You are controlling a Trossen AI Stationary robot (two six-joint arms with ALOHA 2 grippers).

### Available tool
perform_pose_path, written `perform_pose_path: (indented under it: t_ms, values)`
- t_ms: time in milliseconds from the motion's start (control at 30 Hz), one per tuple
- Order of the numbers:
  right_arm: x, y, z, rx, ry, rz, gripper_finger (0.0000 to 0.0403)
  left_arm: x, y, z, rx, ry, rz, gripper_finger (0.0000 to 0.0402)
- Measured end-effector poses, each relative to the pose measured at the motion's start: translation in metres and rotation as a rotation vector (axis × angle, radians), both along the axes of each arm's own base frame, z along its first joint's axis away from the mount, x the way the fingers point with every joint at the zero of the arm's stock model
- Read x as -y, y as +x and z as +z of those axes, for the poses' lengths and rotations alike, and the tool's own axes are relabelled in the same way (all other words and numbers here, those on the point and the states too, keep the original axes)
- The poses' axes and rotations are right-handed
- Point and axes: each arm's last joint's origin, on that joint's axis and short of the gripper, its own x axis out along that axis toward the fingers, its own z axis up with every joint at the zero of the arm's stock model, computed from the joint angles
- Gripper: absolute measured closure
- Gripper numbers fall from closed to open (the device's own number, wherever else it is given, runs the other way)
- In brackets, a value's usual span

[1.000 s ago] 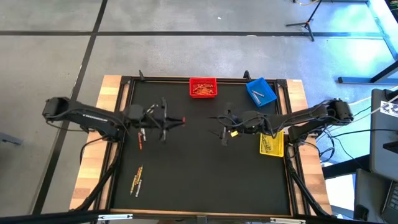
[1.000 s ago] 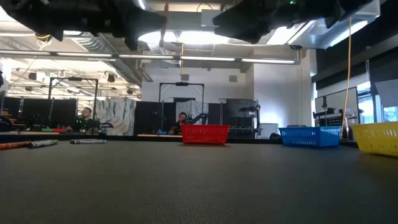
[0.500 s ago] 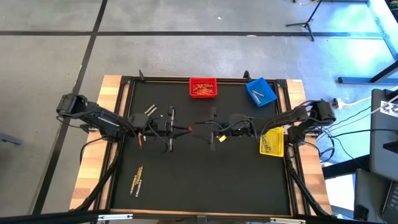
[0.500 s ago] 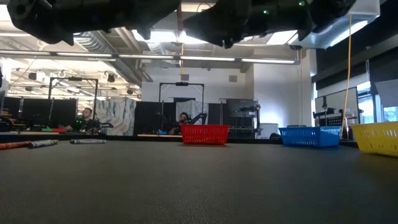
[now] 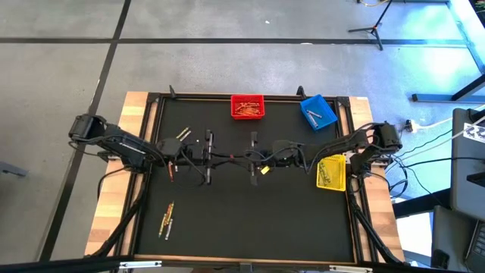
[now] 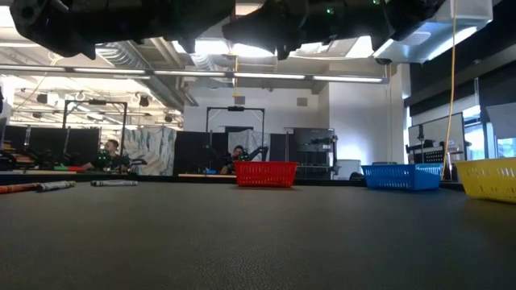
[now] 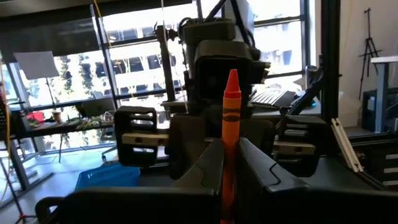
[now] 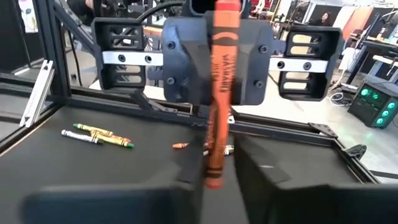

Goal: Sort crayons
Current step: Put the orange crayon into the red bin

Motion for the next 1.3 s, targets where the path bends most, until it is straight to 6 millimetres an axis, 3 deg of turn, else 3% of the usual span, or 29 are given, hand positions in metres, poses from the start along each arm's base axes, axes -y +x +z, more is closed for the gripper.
perform_pose_path:
  t_ms: [100,300,433,600,1000,1133,1300]
  values:
    - [0.0,0.0,-0.001,-0.01,-0.029,0.005,0.0386,0.0,0.0,-0.001,-0.006,0.003,0.002,0.0383]
    - [0.005,-0.003,-0.001,-0.053,-0.073,-0.059,0.038,-0.003,0.0,-0.006,-0.066,-0.008,0.089,0.0319]
    - [0.019,-0.011,0.004,-0.131,-0.136,-0.198,0.0391,-0.008,-0.003,-0.011,-0.165,0.021,0.286,0.0279]
    - [0.061,-0.02,0.0,-0.246,-0.161,-0.404,0.0382,-0.019,-0.006,-0.019,-0.264,0.038,0.518,0.0267]
    - [0.184,-0.04,-0.045,-0.379,0.095,-0.547,0.0381,-0.027,-0.005,-0.023,-0.301,0.036,0.505,0.0268]
    - [0.21,-0.048,-0.06,-0.406,0.149,-0.599,0.0386,-0.027,-0.005,-0.023,-0.3,0.033,0.503,0.0268]
    - [0.226,-0.054,-0.08,-0.448,0.218,-0.621,0.0374,-0.027,-0.005,-0.023,-0.299,0.029,0.503,0.0268]
